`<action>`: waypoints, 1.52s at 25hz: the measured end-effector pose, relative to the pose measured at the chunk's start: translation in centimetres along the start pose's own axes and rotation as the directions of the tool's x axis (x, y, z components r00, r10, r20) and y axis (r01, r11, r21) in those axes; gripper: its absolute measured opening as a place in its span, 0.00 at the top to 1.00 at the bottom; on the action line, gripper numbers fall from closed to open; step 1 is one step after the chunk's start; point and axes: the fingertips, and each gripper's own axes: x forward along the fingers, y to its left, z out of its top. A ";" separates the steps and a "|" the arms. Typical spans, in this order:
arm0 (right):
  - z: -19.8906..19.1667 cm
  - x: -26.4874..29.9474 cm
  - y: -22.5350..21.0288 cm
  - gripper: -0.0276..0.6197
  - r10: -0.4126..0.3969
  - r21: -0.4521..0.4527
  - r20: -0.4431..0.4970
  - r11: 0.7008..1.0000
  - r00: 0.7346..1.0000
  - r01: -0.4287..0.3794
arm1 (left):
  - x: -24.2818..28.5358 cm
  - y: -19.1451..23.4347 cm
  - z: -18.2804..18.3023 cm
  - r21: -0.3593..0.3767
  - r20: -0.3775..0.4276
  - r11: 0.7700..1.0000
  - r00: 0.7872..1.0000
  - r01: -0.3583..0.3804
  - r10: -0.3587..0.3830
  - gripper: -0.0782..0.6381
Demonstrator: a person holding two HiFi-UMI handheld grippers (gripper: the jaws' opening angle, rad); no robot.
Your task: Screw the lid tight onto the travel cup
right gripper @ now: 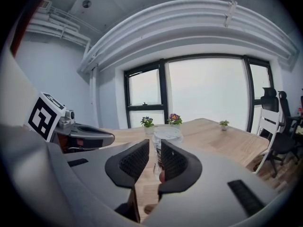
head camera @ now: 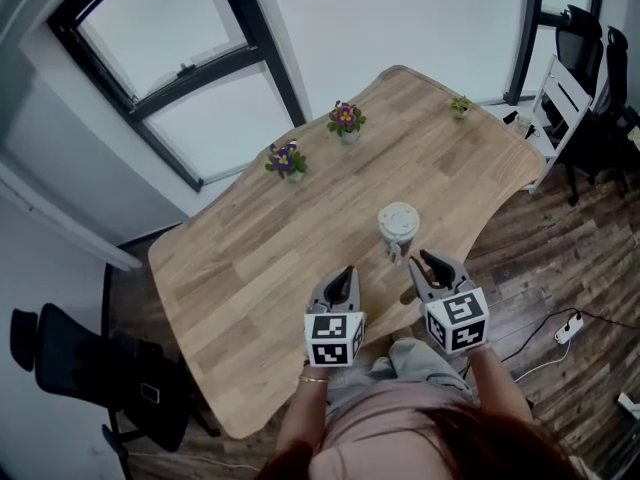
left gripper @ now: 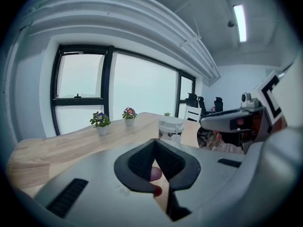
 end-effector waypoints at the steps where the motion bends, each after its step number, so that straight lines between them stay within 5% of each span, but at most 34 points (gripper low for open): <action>1: 0.2 -0.2 0.1 0.86 -0.009 -0.002 0.006 1.000 1.000 0.009 | -0.4 0.0 0.2 -0.006 0.007 1.000 1.000 0.005 -0.005 0.89; 13: 3.4 -2.8 1.4 0.96 -0.063 -0.020 0.088 0.998 0.994 0.065 | -4.7 -1.5 2.1 0.002 0.091 0.996 0.991 0.094 -0.094 0.89; 38: 6.5 -8.3 1.0 0.96 0.080 -0.093 0.141 0.993 0.987 -0.067 | -6.1 -9.7 7.9 0.031 0.179 0.998 0.982 0.057 -0.061 0.89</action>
